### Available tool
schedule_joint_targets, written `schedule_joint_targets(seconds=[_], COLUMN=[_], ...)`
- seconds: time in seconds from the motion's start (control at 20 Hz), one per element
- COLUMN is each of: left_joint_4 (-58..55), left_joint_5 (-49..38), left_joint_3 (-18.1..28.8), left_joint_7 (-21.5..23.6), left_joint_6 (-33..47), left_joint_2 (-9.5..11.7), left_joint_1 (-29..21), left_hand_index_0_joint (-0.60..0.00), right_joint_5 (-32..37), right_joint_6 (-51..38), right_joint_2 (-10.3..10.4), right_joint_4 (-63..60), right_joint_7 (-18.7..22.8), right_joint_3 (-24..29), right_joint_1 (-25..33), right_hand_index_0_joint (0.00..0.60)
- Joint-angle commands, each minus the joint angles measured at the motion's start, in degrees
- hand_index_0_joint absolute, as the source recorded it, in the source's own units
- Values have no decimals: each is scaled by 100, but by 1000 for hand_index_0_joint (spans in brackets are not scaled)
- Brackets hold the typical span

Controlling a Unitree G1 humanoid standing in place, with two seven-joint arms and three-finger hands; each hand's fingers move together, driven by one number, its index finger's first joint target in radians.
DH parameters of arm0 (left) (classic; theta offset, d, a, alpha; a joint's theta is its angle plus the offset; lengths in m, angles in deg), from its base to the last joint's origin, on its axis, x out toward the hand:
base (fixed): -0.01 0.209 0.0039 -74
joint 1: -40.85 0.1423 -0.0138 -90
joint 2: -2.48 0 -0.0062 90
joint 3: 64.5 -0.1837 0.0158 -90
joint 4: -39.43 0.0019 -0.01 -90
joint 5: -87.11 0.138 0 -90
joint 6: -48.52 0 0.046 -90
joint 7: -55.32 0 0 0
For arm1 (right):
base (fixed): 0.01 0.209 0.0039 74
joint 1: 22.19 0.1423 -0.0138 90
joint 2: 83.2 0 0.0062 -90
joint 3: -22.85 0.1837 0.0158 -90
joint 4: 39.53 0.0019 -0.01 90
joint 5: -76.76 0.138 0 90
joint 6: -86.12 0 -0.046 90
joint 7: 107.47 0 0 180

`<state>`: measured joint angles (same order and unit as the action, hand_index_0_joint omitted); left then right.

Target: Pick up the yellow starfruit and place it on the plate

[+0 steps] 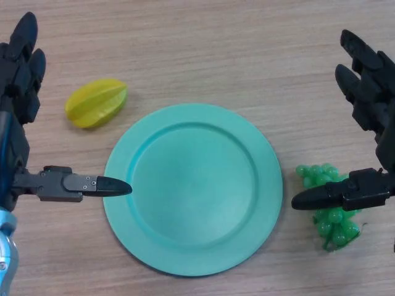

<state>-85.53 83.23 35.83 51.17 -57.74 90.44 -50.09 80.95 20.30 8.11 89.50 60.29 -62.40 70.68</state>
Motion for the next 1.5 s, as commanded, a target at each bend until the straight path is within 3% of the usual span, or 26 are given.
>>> schedule_joint_targets(seconds=[0.05, 0.35, 0.55, 0.7, 1.05, 1.5], left_joint_4=[-386, -355, -246, 481, 1955, 3934], left_joint_5=[-218, -207, -281, -138, 13, 665], left_joint_3=[191, 183, 234, 261, 224, -24], left_joint_7=[97, 28, 46, -34, 168, 754], left_joint_6=[364, 362, 413, 1128, 1676, 2269], left_joint_2=[182, 180, 211, 424, 770, 911], left_joint_1=[-182, -164, -247, -638, -1446, -2385], left_hand_index_0_joint=[0, 0, 0, 0, 0, 0], right_joint_5=[656, 532, 276, 196, 22, 187], right_joint_6=[-379, -483, -623, -719, -1060, -1040], right_joint_2=[-85, -145, -152, -173, -196, -229], right_joint_4=[471, 273, 250, 252, 58, 278], right_joint_7=[171, 308, 80, 80, 16, 13], right_joint_3=[414, 412, 373, 415, 551, 976], right_joint_1=[136, 237, 179, 210, 168, -67], right_hand_index_0_joint=[0, 0, 0, 0, 0, 0])
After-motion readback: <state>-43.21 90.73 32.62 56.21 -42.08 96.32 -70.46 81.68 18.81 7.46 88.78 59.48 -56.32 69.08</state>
